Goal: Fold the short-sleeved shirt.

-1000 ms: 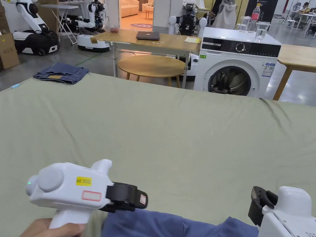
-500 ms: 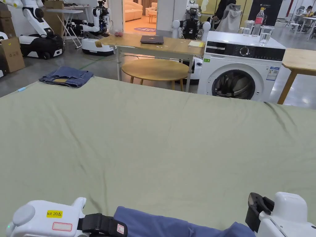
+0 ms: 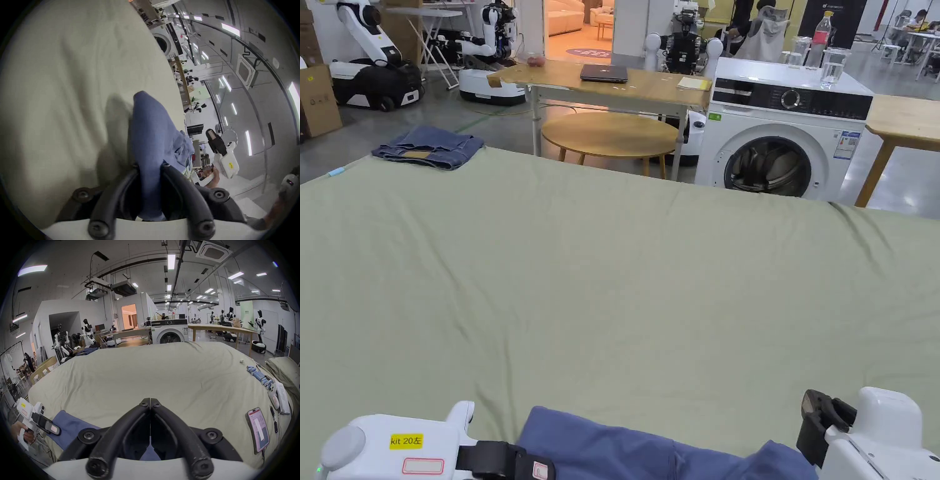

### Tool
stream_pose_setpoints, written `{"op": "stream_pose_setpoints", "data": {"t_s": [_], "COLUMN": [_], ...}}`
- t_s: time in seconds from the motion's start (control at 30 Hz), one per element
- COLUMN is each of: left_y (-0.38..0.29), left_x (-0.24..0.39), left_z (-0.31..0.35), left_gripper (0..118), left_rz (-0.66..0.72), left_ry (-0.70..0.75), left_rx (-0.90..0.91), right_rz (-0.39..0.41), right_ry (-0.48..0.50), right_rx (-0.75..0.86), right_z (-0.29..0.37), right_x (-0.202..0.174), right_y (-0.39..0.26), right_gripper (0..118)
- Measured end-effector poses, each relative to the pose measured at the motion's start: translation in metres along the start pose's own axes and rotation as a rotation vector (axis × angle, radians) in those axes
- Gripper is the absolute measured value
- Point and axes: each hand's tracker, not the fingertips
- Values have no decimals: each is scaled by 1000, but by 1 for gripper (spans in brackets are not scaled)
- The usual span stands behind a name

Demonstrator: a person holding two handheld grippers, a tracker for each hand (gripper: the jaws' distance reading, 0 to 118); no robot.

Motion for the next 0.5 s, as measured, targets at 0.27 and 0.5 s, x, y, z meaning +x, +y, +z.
{"op": "stream_pose_setpoints", "data": {"t_s": [0.27,0.5], "left_y": [23,31], "left_x": [55,103], "left_z": [48,105], "left_gripper": [7,7], "left_rz": [-145,-275], "left_ry": [101,349], "left_rx": [95,160], "right_rz": [-8,-9], "right_ry": [-1,17], "right_rx": [8,18], "right_z": [1,-3], "right_x": [5,6], "right_y": [3,6], "right_gripper": [0,0]}}
